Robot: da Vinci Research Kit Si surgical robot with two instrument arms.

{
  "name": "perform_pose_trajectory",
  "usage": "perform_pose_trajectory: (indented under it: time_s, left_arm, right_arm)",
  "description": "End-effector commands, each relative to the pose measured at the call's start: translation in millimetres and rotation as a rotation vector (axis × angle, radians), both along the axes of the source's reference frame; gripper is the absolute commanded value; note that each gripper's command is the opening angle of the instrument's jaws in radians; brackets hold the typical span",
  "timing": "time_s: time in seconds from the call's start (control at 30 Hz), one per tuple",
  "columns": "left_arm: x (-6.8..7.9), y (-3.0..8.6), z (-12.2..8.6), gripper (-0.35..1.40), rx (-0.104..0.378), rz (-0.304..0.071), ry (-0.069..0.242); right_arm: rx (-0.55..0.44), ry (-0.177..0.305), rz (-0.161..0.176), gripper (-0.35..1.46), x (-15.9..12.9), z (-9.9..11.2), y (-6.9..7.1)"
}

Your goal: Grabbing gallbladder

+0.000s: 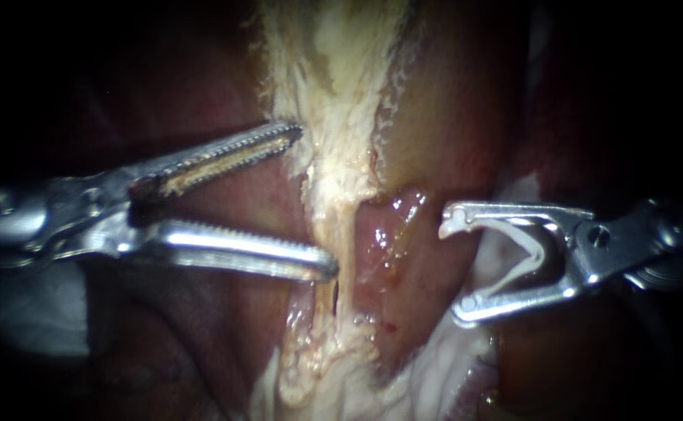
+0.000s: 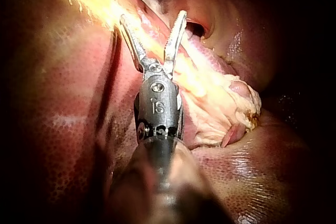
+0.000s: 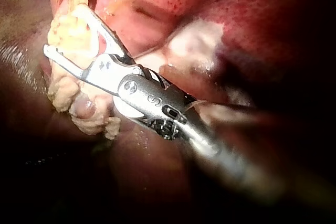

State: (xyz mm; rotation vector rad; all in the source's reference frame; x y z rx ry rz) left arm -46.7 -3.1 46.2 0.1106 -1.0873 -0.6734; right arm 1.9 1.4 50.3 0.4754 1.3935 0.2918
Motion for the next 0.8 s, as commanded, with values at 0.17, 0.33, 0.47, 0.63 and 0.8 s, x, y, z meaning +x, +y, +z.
perform_pose_trajectory:
  time_s: [0.17, 0.33, 0.47, 0.63, 0.8]
  left_arm:
    - [-0.8, 0.0, 1.9, 0.69, 0.039, -0.019, 0.03]
    - [-0.4, -0.3, 3.0, 0.61, 0.084, -0.037, 0.047]
    - [-0.1, -0.3, 3.9, 0.57, 0.118, -0.051, 0.074]
    - [0.5, 0.0, 4.7, 0.54, 0.136, -0.076, 0.094]
    - [0.5, 0.5, 5.4, 0.37, 0.166, -0.106, 0.109]
  right_arm:
    - [0.0, 0.0, 0.001, 0.57, 0.1, 0.0, 0.0]
    - [0.0, 0.0, 0.001, 0.57, 0.1, 0.0, 0.0]
    - [0.0, 0.001, 0.001, 0.57, 0.2, -0.1, 0.0]
    - [0.0, 0.001, 0.001, 0.57, 0.2, -0.1, 0.0]
    - [0.0, 0.001, 0.002, 0.57, 0.3, -0.1, 0.0]
